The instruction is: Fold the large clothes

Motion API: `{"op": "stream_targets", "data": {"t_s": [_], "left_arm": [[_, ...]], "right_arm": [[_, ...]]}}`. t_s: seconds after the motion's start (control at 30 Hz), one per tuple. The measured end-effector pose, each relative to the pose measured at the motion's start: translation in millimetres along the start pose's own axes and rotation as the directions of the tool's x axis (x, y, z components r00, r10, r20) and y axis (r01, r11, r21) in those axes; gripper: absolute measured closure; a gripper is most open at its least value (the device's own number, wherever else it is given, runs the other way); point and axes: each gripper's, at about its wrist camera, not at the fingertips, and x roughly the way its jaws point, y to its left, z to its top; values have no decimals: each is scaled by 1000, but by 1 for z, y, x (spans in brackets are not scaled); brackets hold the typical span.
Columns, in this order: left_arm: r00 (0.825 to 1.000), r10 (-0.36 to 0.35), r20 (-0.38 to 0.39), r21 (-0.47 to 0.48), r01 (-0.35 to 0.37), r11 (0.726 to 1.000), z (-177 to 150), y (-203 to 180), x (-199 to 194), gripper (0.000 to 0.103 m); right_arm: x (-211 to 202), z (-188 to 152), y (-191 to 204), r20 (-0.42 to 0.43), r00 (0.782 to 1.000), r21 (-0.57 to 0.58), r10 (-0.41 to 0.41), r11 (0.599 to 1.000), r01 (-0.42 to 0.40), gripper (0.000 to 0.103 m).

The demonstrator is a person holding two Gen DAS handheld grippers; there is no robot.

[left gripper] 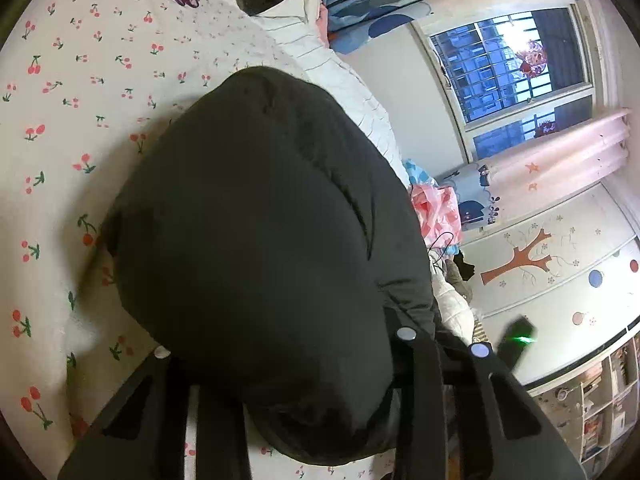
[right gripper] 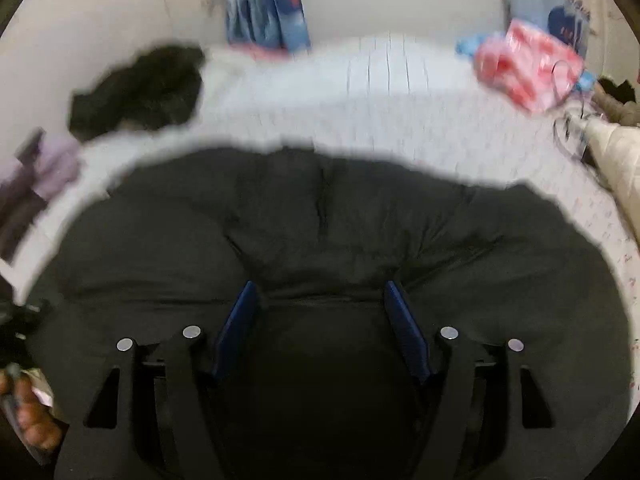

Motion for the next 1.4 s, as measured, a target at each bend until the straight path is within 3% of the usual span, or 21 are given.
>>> {"op": "stream_targets", "data": {"t_s": [0.07,0.17,0.23,0.27,0.37,0.47,0.53,0.63,0.87,1.07,1.2,1.3,1.4], "left_arm": [[1000,7,9,8,-7,1000,0,-2,2,69],[1000,4,23,25,-4,1000,-3,-3,-6,69],[999,13,29,64,-15,998,-3,-15,-7,69],[999,18,31,86,-20,996,-3,-20,-9,69],[999,32,34,130,-36,991,0,-29,-11,69],[998,36,42,148,-42,988,1,-36,-12,69],[998,34,47,173,-41,984,1,-44,-13,69],[998,37,60,279,-52,959,-3,-78,-9,70],[1000,4,19,479,-13,877,-23,-166,19,70],[999,-18,-28,539,30,841,-42,-211,46,70],[998,-10,-60,571,42,820,-56,-229,64,70],[996,1,-92,596,54,801,-70,-241,81,70],[991,23,-131,631,65,773,-92,-251,102,70]], "right_arm": [[-11,3,6,38,999,-29,14,999,-13,37],[33,-13,20,-144,989,-144,-44,989,23,29],[42,-8,25,-147,987,-160,-62,986,38,29],[40,-3,22,-157,986,-116,-47,993,29,29],[21,2,22,-64,998,-105,-30,994,23,29],[43,2,22,-124,991,-132,-56,991,39,28],[54,-7,28,-117,989,-181,-90,981,68,27],[63,-14,34,-121,985,-209,-125,973,98,27],[74,-17,21,-148,983,-181,-112,980,85,27],[55,-11,-14,-211,977,-130,-2,991,-26,27],[15,-10,-53,-160,984,-67,76,994,-88,27],[-12,-10,-107,-108,967,111,229,970,-217,27],[-41,-2,-163,3,968,228,253,942,-247,27]]}}
